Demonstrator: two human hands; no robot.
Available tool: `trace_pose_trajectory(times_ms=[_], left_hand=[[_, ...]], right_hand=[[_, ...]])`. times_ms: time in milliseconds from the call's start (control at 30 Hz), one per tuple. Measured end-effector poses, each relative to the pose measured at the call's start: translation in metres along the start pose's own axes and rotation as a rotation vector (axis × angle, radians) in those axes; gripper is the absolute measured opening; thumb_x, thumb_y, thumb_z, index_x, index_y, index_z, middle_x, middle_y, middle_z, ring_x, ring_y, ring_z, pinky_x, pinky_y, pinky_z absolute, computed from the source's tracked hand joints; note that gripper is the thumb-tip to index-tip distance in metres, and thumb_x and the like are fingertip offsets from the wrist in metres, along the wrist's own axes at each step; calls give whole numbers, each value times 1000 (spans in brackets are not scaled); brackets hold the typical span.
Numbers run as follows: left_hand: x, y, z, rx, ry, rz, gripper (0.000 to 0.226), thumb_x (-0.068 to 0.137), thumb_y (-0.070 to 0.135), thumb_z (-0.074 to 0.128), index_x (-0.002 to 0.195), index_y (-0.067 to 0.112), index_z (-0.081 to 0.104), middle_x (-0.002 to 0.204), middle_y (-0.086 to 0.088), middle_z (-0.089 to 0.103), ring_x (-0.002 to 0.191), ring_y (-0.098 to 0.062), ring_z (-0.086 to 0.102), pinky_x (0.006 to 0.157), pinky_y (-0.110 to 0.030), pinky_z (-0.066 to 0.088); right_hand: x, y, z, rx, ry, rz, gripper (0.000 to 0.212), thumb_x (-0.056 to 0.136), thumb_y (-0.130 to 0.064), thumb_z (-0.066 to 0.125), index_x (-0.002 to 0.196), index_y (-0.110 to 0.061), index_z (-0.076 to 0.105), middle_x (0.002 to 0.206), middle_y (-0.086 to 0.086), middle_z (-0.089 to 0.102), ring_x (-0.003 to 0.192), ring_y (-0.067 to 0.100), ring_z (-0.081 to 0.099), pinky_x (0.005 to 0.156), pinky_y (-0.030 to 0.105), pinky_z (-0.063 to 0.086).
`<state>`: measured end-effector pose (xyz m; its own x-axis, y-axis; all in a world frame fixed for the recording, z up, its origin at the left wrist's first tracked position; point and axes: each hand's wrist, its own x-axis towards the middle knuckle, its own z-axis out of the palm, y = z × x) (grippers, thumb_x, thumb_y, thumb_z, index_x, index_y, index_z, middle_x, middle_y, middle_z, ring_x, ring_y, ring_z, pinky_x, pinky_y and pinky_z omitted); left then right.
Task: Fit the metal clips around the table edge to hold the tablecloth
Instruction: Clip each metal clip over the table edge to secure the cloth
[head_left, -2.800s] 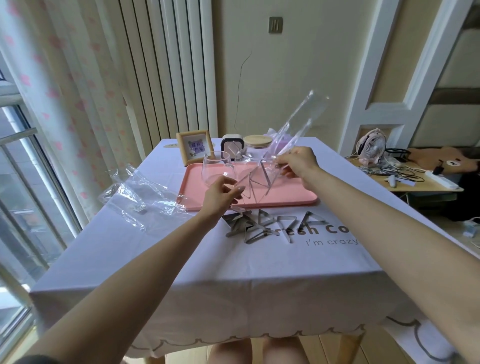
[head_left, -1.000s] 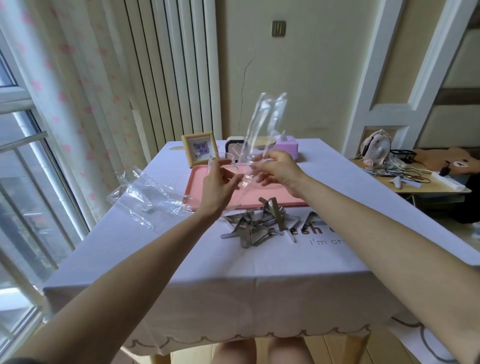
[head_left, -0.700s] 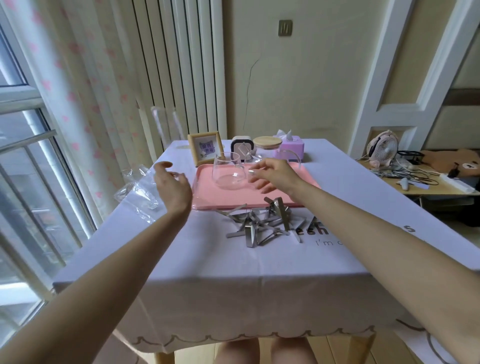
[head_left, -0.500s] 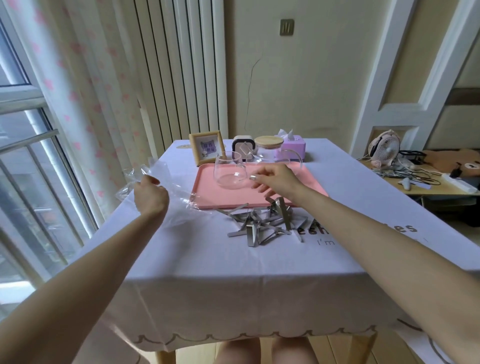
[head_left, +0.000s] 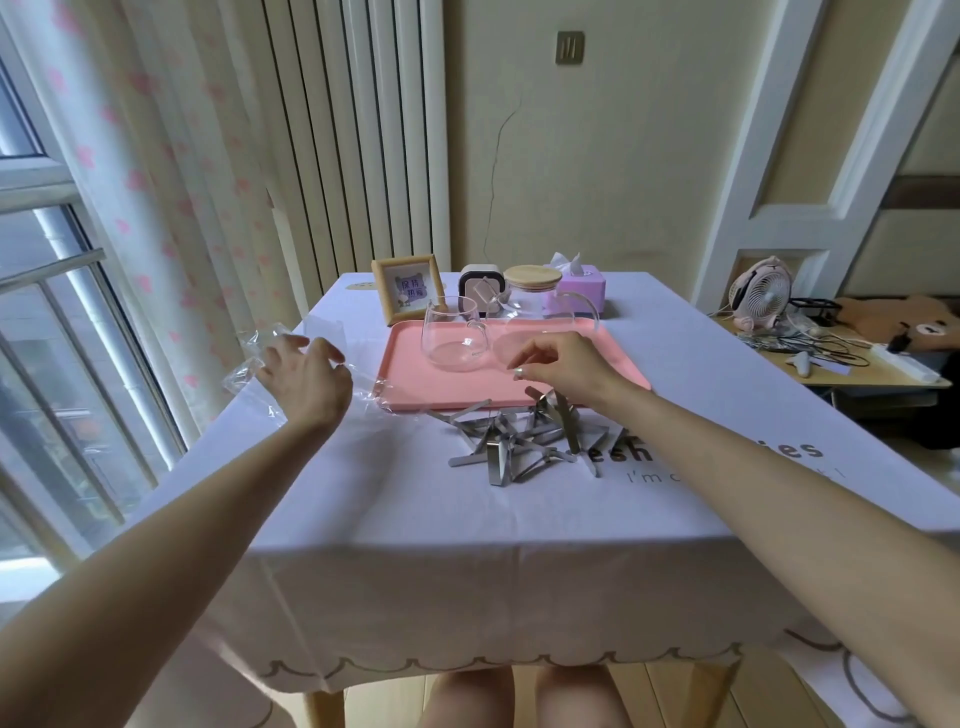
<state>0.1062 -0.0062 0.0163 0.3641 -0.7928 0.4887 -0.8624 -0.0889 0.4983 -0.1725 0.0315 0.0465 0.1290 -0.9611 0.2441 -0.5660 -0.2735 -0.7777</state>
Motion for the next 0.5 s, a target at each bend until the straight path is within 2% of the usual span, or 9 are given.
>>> trace_pose_trajectory(times_ms=[100,200,267,333,400,500], left_hand=[[-10,18,-3,-44,61,190,13,83,12,60,93,13,67,123,-12,47,120,-34,34,94,-40,24],[-29,39,-3,-110,45,394,10,81,12,64,91,13,66,115,-12,52,110,-34,42,83,-36,26],[-44,48,0,-167,-20,515,10,81,12,66,91,13,65,109,-11,55,101,-33,45,79,-34,29],[-64,53,3,-242,-69,594,9,81,13,66,90,11,63,103,-11,57,96,-31,47,78,-31,31],[-88,56,2,-349,-91,578,8,83,15,65,86,10,60,94,-7,58,88,-26,51,73,-31,37],[-119,56,2,-419,-215,391,15,88,29,60,81,16,56,81,5,59,79,-16,55,65,-31,41]], right_hand=[[-10,-3,-2,-144,-52,-87,19,79,1,64,86,-14,72,81,-2,68,70,2,58,65,14,45],[-23,-8,5,-271,-164,-165,29,75,2,63,85,-23,73,77,-8,62,67,3,50,64,17,41],[-34,-12,12,-313,-185,-163,24,74,-5,66,86,-24,73,71,-11,56,63,3,47,66,23,41],[-47,-16,18,-339,-136,-116,13,74,-19,69,83,-28,66,69,-11,55,67,7,50,71,31,45],[-63,-17,25,-382,-72,-57,14,75,-33,71,81,-28,58,69,-11,54,71,13,53,69,31,44],[-83,-10,43,-379,-3,2,17,75,-40,70,80,-28,60,68,-11,54,74,12,55,67,28,41]])
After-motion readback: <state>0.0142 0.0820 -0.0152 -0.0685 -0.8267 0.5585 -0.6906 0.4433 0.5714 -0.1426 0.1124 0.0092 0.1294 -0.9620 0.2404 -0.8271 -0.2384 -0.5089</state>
